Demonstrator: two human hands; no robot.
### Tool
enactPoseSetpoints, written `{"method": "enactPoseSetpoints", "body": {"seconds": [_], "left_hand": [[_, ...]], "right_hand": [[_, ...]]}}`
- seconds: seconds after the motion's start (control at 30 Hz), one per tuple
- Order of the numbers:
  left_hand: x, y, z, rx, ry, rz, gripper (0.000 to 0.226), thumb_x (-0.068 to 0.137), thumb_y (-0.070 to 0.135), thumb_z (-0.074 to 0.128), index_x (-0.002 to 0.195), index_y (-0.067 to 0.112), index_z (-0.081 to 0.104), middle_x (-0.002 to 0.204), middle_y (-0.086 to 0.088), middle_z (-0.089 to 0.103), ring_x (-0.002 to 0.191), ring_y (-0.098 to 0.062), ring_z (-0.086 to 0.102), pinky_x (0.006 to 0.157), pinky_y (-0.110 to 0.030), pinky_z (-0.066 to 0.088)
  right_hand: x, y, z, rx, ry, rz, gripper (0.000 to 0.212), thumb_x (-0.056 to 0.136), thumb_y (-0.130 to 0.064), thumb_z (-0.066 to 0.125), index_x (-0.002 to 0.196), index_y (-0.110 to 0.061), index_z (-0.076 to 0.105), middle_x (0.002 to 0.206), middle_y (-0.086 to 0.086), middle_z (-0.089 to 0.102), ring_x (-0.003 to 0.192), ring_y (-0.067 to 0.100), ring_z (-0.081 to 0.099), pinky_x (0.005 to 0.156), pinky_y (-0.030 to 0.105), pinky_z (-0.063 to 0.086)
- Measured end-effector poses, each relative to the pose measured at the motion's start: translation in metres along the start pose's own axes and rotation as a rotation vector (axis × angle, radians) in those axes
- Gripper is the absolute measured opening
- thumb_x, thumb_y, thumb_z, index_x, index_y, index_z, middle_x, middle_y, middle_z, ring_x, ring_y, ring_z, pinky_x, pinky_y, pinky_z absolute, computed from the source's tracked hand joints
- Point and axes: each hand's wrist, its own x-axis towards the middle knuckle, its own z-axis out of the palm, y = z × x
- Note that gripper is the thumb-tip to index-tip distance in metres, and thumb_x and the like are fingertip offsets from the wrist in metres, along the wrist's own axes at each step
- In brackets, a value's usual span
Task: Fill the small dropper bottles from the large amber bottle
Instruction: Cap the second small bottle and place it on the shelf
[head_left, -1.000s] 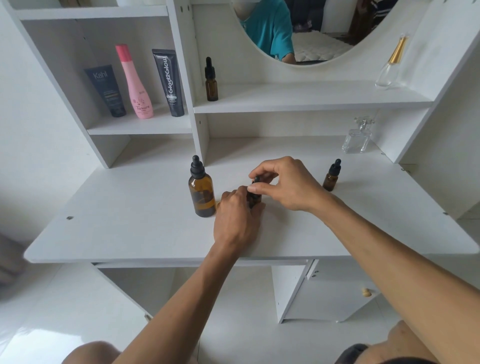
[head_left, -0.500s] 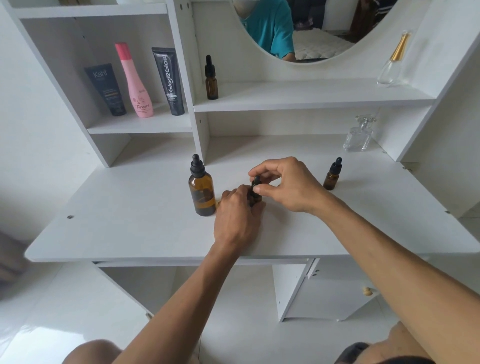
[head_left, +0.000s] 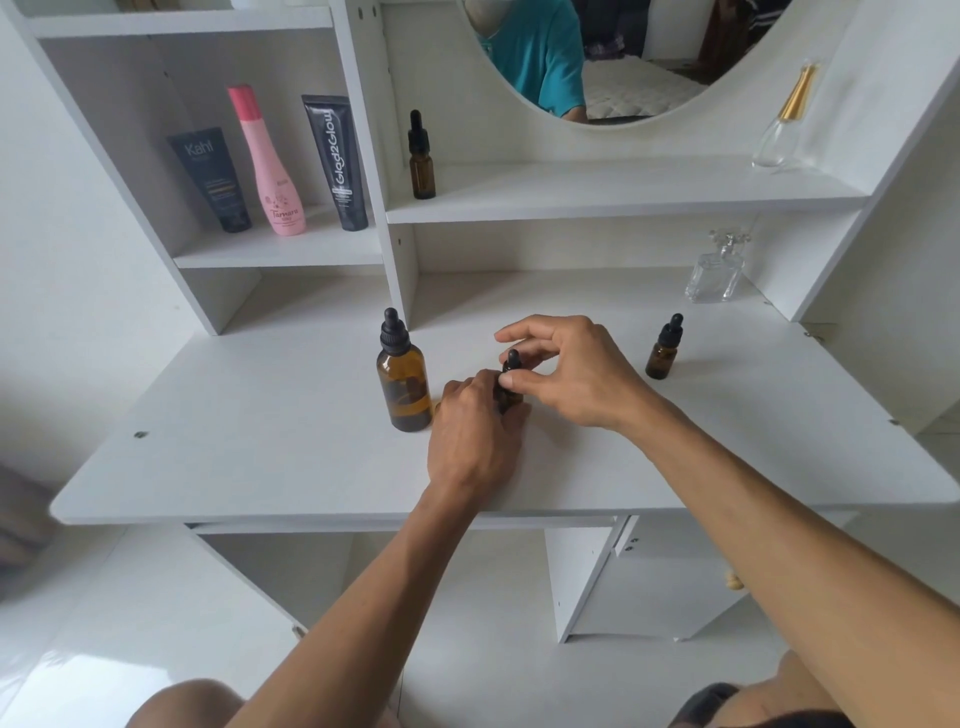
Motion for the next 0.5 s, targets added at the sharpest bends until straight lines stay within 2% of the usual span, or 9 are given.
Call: {"method": "enactPoseSetpoints", "body": {"seconds": [0.1,0.2,0.33,0.5], "left_hand": [[-0.0002,0.0007,-0.001,0.007,0.001,0.003,0.02,0.09,0.029,0.065,0.103,0.014,0.064,0.095,-0.005,0.069,0.092,-0.024,0.053,0.071,-0.038,0.045],[-0.0008,0.0018,-0.0026,-0.002,0.0,0.001,0.02,0.089,0.027,0.066,0.103,0.013,0.064,0.095,-0.006,0.069,0.093,-0.026,0.054,0.074,-0.04,0.047],[-0.0007,0.0028,-0.0022,-0.004,0.001,-0.011,0.018,0.088,0.028,0.066,0.099,0.013,0.063,0.093,-0.006,0.069,0.092,-0.024,0.052,0.07,-0.036,0.044],[-0.0006,0.0024,-0.0017,0.002,0.001,-0.021,0.018,0.088,0.029,0.067,0.098,0.014,0.062,0.091,-0.006,0.069,0.091,-0.024,0.052,0.069,-0.036,0.043]], "right_hand": [[-0.0008,-0.001,-0.0002,-0.007,-0.017,-0.011,0.037,0.084,-0.015,0.078,0.118,-0.024,0.071,0.097,-0.01,0.075,0.098,0.003,0.068,0.081,0.006,0.044],[-0.0012,0.0011,0.0026,-0.002,0.028,-0.021,0.034,0.082,-0.016,0.081,0.114,-0.022,0.072,0.095,-0.009,0.075,0.097,0.004,0.07,0.087,0.016,0.05],[0.0004,0.0063,0.0074,0.01,0.078,-0.024,0.03,0.079,-0.02,0.084,0.106,-0.022,0.074,0.094,-0.008,0.077,0.092,0.008,0.071,0.077,0.018,0.052],[0.0014,0.0085,0.0084,0.013,0.082,-0.018,0.029,0.078,-0.023,0.085,0.105,-0.022,0.074,0.093,-0.009,0.076,0.086,0.01,0.069,0.068,0.006,0.045]]}}
